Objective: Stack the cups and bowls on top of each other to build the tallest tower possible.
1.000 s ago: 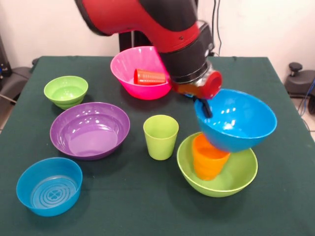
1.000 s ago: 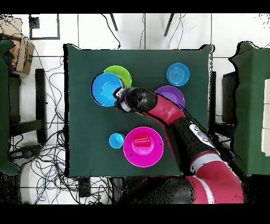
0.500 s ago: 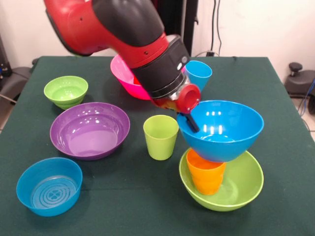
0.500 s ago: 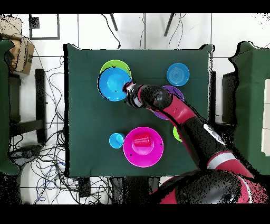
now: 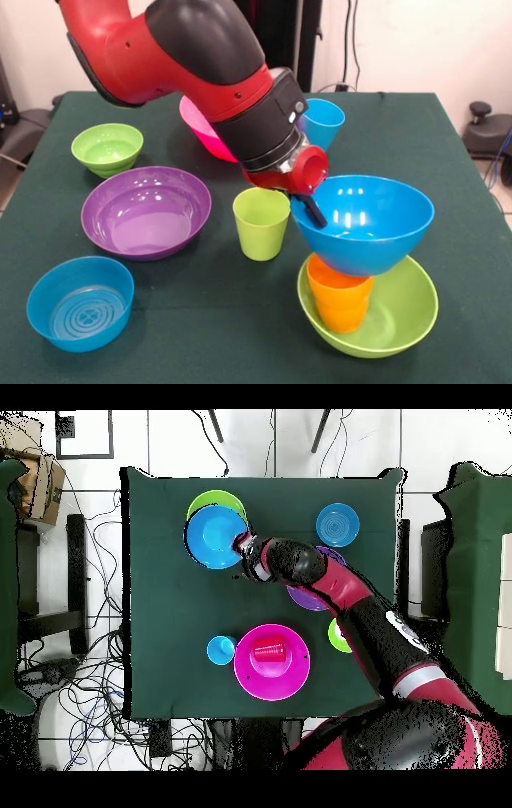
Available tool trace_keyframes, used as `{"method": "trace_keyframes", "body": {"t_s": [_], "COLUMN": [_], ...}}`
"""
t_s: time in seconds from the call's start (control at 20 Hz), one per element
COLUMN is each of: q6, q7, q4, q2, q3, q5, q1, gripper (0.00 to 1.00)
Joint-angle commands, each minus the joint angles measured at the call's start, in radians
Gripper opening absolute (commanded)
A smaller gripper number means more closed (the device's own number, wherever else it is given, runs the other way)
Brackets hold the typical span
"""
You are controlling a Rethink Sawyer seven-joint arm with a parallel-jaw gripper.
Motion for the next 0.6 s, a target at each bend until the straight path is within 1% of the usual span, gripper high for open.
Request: {"method": "trace_keyframes", "body": {"t_s": [0.05, 0.1, 0.3, 0.4, 0.45, 0.5, 0.6], "q6": [-0.067, -0.077, -0.081, -0.062, -0.071, -0.067, -0.05], "q7": [-0.101, -0.075, -0.041, -0.035, -0.019, 0.008, 0.025], "q4": [-0.075, -0.072, -0.07, -0.079, -0.076, -0.074, -0.079], "q2": [0.106, 0.103, 0.086, 0.072, 0.069, 0.06, 0.049], "q3": [-0.045, -0.049, -0.067, -0.08, -0.082, -0.088, -0.098], "q5": [-0.144, -0.149, -0.152, -0.16, -0.158, -0.145, -0.136], "q1": [0.065, 0.07, 0.092, 0.11, 0.113, 0.12, 0.129], "gripper": [0.0, 1.0, 1.0, 1.0, 1.0, 1.0, 1.0]}}
